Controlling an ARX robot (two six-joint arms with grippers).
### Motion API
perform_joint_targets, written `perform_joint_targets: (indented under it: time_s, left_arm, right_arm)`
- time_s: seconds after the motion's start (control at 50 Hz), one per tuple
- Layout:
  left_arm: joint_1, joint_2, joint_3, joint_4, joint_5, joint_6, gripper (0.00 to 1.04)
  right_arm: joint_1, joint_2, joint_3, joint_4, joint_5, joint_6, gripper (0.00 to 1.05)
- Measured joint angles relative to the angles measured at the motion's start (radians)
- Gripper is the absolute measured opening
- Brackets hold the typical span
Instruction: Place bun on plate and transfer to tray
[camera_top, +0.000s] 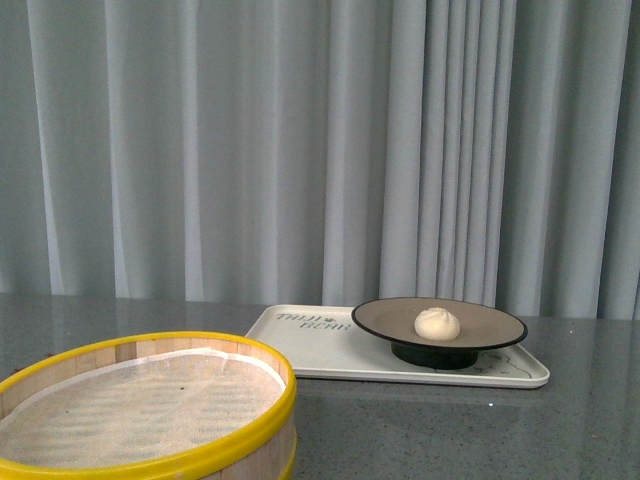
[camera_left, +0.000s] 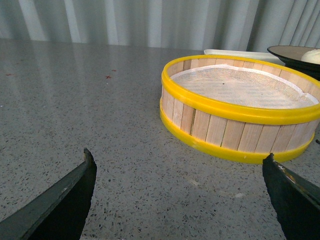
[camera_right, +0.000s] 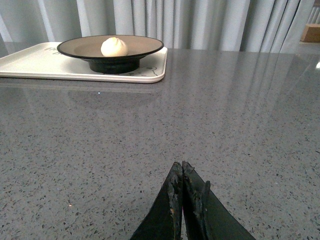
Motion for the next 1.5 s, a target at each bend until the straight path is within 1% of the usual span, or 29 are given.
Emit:
perform_joint_targets:
  time_s: [0.08, 0.26, 0.581, 1.021, 1.101, 1.321, 1.341, 1.441, 1.502]
  left_arm:
    - [0.000, 0.000, 0.000, 0.000, 0.000, 0.000, 0.98]
    - [0.000, 0.000, 0.000, 0.000, 0.000, 0.000, 0.98]
    - [0.000, 0.000, 0.000, 0.000, 0.000, 0.000, 0.98]
    - [0.000, 0.000, 0.000, 0.000, 0.000, 0.000, 0.98]
    - [0.000, 0.000, 0.000, 0.000, 0.000, 0.000, 0.98]
    - [0.000, 0.000, 0.000, 0.000, 0.000, 0.000, 0.98]
    - [0.000, 0.000, 0.000, 0.000, 0.000, 0.000, 0.98]
    - [0.000, 0.000, 0.000, 0.000, 0.000, 0.000, 0.98]
    - [0.000, 0.000, 0.000, 0.000, 0.000, 0.000, 0.98]
  right_arm:
    - [0.000, -0.038, 0.000, -0.033, 0.000, 0.000, 0.02]
    - [0.000, -0.175, 0.000, -0.158, 0.000, 0.000, 0.02]
    - [0.000, -0.306, 0.000, -0.283, 0.000, 0.000, 0.02]
    - [0.000, -0.436, 0.000, -0.414, 0.000, 0.000, 0.02]
    - [0.000, -0.560, 0.000, -0.575, -0.002, 0.000, 0.02]
    - [0.000, -0.605, 0.000, -0.588, -0.002, 0.000, 0.02]
    - [0.000, -0.605, 0.000, -0.588, -0.002, 0.000, 0.05]
    - [0.000, -0.605, 0.000, -0.588, -0.002, 0.000, 0.28]
    - [0.000, -0.605, 0.000, -0.588, -0.002, 0.000, 0.38]
